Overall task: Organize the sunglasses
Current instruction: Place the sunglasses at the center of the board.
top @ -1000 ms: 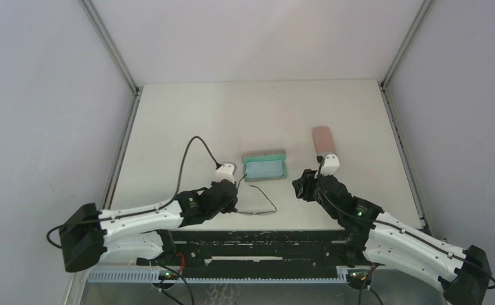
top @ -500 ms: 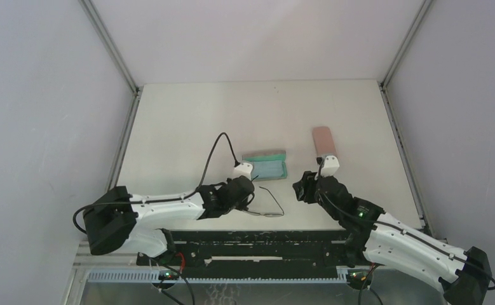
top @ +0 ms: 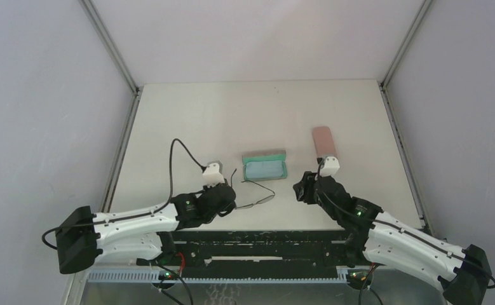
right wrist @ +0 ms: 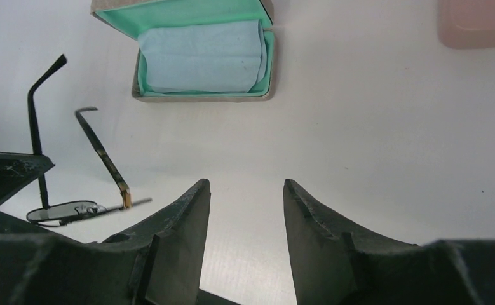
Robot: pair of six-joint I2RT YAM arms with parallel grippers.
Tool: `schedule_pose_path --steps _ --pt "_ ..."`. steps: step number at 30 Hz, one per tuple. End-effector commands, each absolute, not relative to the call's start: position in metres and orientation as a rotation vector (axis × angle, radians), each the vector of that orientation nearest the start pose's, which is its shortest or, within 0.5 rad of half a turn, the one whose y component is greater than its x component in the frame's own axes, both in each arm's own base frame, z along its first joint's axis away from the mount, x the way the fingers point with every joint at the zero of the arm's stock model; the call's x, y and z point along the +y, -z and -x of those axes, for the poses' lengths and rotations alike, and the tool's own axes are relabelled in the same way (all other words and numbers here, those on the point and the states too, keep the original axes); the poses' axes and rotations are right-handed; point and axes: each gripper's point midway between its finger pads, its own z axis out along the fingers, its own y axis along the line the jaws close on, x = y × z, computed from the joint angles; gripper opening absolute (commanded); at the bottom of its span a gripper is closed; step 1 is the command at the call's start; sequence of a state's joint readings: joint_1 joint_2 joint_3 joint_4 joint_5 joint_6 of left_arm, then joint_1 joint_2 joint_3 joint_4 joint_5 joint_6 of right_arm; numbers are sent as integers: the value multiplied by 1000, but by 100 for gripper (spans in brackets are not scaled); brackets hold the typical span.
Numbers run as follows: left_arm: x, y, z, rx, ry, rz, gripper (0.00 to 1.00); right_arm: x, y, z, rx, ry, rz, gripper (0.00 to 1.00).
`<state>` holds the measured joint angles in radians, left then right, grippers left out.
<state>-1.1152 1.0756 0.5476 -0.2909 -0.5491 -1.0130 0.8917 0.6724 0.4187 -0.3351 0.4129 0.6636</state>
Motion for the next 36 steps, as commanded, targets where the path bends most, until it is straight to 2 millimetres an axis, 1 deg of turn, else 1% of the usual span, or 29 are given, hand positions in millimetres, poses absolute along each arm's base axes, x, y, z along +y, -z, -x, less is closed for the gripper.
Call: schedule_pose_path --steps 1,3,5,9,12,16,20,22,27,30,34,36 --pt "-196 -73 -181 2243 406 421 0 170 -117 -199 2129 -495 -39 46" --pt "-183 -68 -180 2229 377 522 0 171 -116 -200 2136 -493 -35 46" --pt "-175 -63 -180 2211 358 595 0 172 -113 -199 2145 -490 -33 46" --pt "-169 -58 -180 2211 288 662 0 173 -112 -199 2153 -494 -43 46" --pt "-171 -52 -181 2233 247 647 1 173 -112 -199 2155 -496 -46 46" --pt "-182 -44 -180 2277 248 592 7 169 -112 -197 2155 -488 -54 46" --pt "-186 -38 -178 2306 234 560 19 167 -114 -196 2154 -485 -64 46" --pt "-187 -39 -178 2314 233 545 22 166 -116 -196 2153 -483 -68 46" --pt "-187 -55 -181 2288 255 527 33 167 -123 -197 2142 -501 -88 46" --pt "-185 -72 -184 2257 271 513 37 171 -129 -198 2138 -532 -122 46" --pt "-174 -100 -189 2186 282 513 41 188 -137 -199 2141 -627 -191 46" --pt "-167 -116 -191 2144 291 493 42 198 -142 -199 2144 -690 -270 45"
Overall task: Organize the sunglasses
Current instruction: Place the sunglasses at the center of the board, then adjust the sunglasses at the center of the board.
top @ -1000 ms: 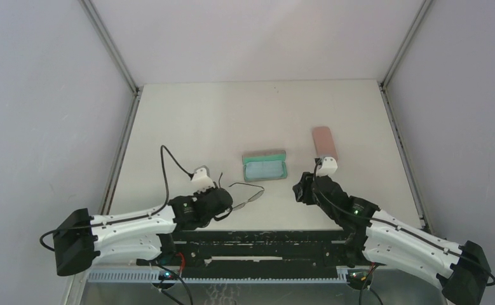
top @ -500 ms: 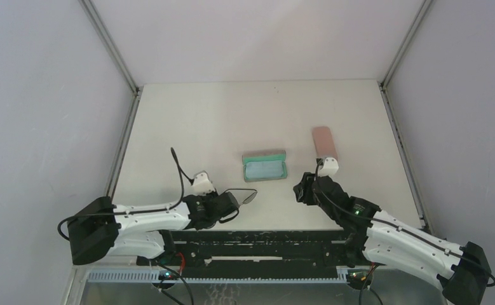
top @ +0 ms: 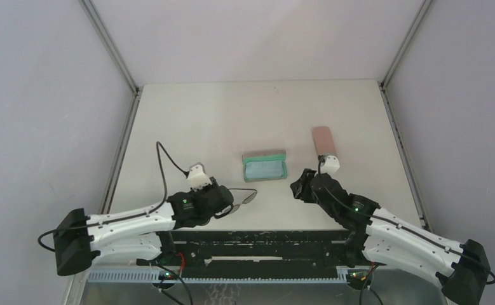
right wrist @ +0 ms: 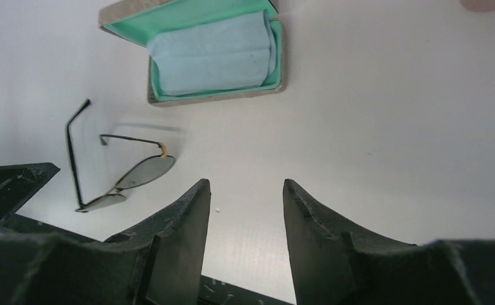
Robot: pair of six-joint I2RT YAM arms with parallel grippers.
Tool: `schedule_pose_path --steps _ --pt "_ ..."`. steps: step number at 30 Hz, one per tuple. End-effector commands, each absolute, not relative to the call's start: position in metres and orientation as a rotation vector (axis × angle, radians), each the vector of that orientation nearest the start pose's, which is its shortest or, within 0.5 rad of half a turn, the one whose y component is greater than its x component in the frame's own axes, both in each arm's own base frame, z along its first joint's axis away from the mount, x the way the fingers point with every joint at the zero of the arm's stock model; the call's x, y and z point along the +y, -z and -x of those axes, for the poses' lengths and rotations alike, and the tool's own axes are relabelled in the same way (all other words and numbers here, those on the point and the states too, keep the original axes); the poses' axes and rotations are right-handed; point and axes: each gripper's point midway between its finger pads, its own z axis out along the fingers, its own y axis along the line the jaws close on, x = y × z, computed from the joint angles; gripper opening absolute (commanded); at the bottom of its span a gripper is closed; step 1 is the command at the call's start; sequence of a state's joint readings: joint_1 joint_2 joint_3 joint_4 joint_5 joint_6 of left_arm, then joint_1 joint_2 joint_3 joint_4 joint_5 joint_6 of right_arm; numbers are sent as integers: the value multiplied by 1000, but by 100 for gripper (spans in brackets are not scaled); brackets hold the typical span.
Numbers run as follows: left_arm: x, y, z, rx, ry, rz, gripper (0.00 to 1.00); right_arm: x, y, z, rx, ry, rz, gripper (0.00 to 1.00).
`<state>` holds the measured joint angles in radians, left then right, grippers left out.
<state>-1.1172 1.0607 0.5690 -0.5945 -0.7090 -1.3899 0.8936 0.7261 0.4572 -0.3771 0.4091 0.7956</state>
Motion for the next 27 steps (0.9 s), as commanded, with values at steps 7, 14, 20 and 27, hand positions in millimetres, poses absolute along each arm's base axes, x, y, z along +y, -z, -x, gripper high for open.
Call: schedule_pose_path --steps 7,14,20,27 --pt "-117 -195 -214 1930 206 396 47 259 -166 -190 2122 -941 -475 40" --pt "-86 -219 -222 1838 128 361 49 314 -164 -180 2168 -873 -574 41" --pt "-86 -208 -219 1859 143 364 49 350 -137 -176 2285 -796 -526 42" --pt "-89 -198 -214 1877 193 369 49 361 -101 -169 2401 -680 -559 44"
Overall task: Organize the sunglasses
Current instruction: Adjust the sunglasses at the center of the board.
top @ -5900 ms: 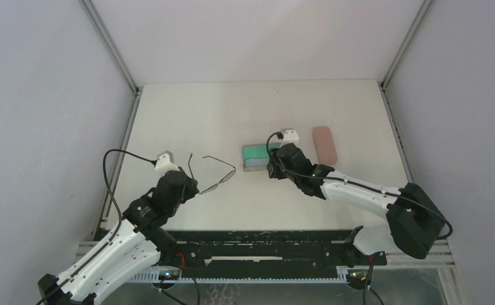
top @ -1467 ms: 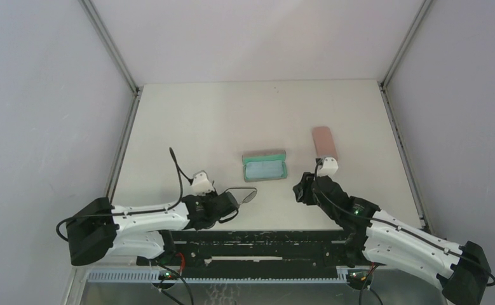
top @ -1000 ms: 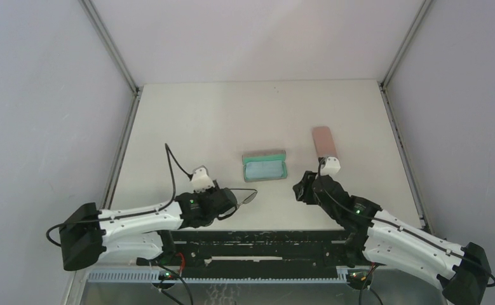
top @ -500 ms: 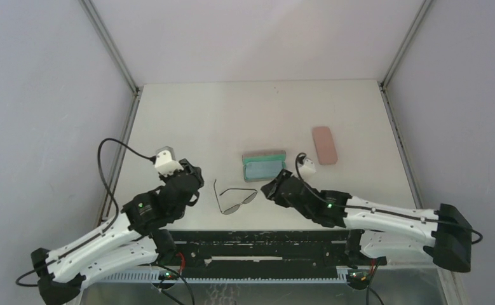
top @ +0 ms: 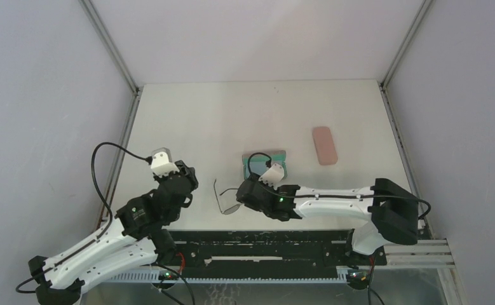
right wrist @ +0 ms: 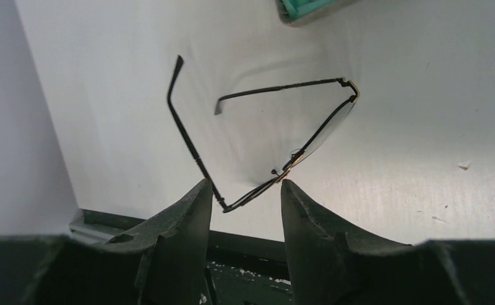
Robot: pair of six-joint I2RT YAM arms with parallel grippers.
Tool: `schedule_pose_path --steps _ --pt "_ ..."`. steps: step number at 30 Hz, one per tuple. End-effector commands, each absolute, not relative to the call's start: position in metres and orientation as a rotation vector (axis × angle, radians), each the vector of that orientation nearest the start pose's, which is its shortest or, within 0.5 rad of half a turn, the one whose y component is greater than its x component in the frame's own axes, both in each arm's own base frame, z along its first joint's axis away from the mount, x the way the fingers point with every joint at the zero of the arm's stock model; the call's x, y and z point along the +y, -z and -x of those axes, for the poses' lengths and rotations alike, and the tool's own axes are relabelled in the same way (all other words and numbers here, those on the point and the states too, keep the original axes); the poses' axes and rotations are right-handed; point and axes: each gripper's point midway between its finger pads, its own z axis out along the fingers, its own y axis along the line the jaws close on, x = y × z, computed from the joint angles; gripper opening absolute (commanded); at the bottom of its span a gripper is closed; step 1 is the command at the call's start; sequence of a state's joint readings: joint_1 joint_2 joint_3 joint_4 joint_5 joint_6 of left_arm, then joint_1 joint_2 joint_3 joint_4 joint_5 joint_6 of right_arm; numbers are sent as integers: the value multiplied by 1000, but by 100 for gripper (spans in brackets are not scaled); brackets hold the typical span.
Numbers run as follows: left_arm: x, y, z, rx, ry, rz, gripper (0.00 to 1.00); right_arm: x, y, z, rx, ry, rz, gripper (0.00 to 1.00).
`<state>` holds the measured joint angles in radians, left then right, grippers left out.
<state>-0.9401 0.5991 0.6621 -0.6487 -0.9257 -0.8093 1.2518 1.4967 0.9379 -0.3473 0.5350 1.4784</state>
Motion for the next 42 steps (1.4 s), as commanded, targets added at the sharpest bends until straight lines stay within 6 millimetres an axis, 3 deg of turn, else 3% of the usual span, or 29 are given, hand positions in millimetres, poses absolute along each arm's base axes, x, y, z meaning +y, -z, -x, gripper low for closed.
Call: schedule_pose_path --steps 1,13,22,33,42 --pt "-89 -196 -214 1879 193 367 48 362 -97 -169 2411 -675 -560 44" --pt "-87 -194 -211 1882 199 363 47 370 -74 -170 2464 -652 -577 40" --pt "-87 -193 -211 1883 198 361 47 376 -69 -169 2484 -673 -561 30" --pt "-88 -192 -212 1890 201 359 46 367 -75 -174 2444 -626 -518 13" --pt "-89 -199 -210 1885 221 358 45 345 -99 -178 2366 -546 -371 3"
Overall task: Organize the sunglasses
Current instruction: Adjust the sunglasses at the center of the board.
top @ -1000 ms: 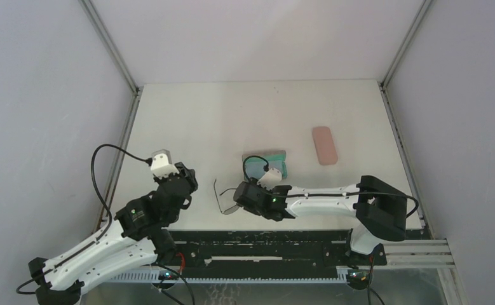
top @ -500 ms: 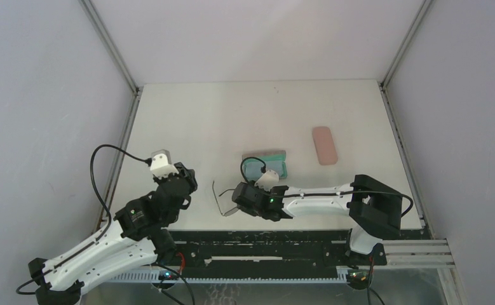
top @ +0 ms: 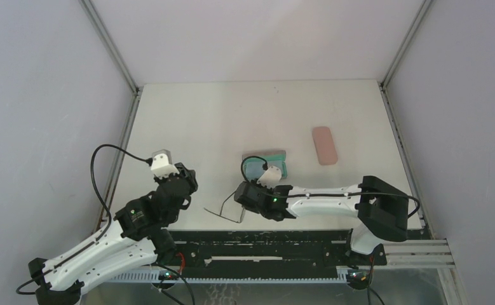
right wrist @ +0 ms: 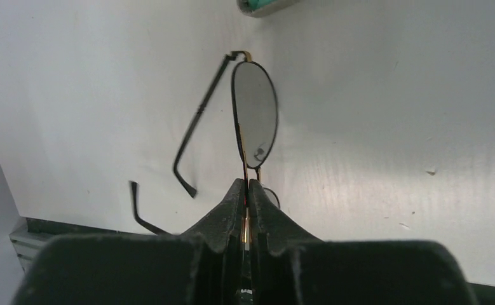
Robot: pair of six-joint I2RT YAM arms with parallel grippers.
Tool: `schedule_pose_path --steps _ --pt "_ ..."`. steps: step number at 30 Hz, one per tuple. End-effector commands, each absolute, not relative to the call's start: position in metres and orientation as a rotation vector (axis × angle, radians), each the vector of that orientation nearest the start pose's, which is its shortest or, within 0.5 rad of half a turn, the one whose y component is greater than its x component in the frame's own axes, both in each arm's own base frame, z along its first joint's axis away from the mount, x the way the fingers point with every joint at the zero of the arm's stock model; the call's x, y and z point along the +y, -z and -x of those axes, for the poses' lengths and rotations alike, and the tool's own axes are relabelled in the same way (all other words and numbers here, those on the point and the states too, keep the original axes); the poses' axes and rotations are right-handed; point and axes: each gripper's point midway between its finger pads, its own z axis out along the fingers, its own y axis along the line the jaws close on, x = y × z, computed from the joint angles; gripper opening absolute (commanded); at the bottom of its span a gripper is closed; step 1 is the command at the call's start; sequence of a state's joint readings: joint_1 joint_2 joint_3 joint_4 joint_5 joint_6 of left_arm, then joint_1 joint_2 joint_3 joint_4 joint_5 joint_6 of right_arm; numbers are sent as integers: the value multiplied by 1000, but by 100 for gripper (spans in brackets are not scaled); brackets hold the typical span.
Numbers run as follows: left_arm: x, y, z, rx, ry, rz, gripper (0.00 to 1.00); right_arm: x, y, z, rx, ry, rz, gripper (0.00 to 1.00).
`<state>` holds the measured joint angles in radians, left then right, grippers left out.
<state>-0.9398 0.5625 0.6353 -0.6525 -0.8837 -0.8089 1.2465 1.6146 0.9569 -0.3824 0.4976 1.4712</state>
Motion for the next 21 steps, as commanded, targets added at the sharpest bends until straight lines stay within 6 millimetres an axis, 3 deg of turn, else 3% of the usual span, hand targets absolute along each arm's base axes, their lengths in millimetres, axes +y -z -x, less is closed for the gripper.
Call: schedule_pose_path --steps 1,8,16,21 --pt "-89 -201 -210 1882 226 357 45 341 -102 -178 2360 -528 -334 1" --pt "-89 -218 -208 1856 266 347 45 299 -114 -174 2345 -400 -79 0" --pt "-95 -212 -209 1878 276 324 44 258 -95 -170 2459 -394 129 0" --pt "-99 -208 -210 1893 279 320 43 240 -85 -174 2490 -358 141 0"
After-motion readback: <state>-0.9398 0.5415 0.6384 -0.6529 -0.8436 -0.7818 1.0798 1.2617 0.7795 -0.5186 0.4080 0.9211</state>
